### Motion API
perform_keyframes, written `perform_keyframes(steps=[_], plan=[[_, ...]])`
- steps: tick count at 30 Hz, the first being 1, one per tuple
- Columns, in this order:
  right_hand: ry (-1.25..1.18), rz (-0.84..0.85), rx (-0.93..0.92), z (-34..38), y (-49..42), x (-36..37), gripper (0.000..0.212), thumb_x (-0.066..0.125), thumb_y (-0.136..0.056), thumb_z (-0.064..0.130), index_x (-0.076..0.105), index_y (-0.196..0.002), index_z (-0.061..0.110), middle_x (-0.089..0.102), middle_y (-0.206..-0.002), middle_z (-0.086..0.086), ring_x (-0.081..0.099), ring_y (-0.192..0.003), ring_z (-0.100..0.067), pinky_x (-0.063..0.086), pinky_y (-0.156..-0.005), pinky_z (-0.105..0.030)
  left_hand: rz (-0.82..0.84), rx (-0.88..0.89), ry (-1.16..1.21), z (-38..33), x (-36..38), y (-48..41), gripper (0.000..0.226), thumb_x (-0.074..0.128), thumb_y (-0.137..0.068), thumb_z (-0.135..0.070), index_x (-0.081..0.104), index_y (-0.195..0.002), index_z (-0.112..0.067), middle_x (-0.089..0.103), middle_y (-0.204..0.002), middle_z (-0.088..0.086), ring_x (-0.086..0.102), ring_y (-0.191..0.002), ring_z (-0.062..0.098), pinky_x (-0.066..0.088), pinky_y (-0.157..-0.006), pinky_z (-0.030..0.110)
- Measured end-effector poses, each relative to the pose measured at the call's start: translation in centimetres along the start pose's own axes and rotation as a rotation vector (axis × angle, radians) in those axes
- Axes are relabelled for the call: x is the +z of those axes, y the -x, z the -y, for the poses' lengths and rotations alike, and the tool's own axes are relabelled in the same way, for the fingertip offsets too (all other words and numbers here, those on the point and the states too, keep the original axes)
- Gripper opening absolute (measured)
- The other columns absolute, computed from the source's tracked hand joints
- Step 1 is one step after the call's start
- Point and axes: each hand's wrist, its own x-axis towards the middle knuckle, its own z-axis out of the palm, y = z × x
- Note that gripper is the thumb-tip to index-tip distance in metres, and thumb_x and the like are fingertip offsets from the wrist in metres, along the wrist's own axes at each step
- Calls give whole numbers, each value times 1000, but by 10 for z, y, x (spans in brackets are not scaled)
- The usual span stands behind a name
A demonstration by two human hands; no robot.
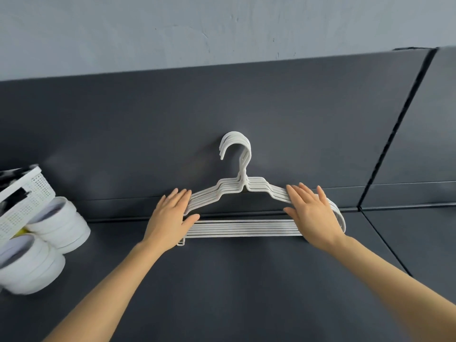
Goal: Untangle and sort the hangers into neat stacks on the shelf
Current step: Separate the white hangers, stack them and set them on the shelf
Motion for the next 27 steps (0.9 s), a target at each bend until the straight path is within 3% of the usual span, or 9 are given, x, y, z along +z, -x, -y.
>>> perform_keyframes(steps=[2,4,13,17,21,24,27], plan=[[-11,6,-15,-1,-5,-1,43,38,-99,22,36,-139,8,47,-140,-5,47,-126,-25,13,-116,-46,-17,-6,-42,-3,3,-1,61,34,-100,-42,18,-151,-14,24,-157,-2,9,-147,15,8,-120,34],[-27,25,-39,-2,-9,-5,40,38,-100,17,36,-139,8,50,-135,-5,54,-118,-24,18,-115,-43,-30,-22,-69,-7,2,-1,58,33,-101,-39,20,-151,-12,27,-156,0,11,-147,17,11,-119,35],[-8,61,-88,-8,-17,-10,42,39,-100,22,36,-140,9,50,-135,-5,48,-122,-23,17,-114,-35,-7,-42,-111,-10,-1,1,61,32,-101,-41,13,-152,-12,20,-158,-1,7,-148,17,8,-120,35],[-19,-29,-74,-13,-8,-11,50,52,-94,33,43,-137,9,47,-140,-8,34,-137,-27,17,-115,-46,-47,-68,-6,-7,-7,5,71,45,-96,-47,15,-152,-17,13,-160,0,2,-148,15,3,-120,37],[-204,-175,170,-35,8,-15,47,47,-95,34,47,-135,9,44,-142,-11,28,-139,-30,21,-114,-49,-106,-210,238,3,-9,18,82,60,-87,-50,20,-151,-19,16,-159,-3,6,-147,14,11,-119,38],[-437,-99,384,-46,17,-12,46,40,-98,35,48,-132,6,48,-139,-10,34,-134,-27,27,-107,-35,-61,-325,435,6,-3,26,84,66,-84,-44,19,-151,-23,14,-159,-6,13,-145,11,20,-116,34],[-579,-6,465,-47,18,1,48,35,-96,43,44,-133,15,50,-136,-4,39,-128,-21,32,-102,-36,-55,-338,463,3,1,26,82,64,-87,-39,16,-152,-23,10,-159,-7,14,-145,10,21,-115,33]])
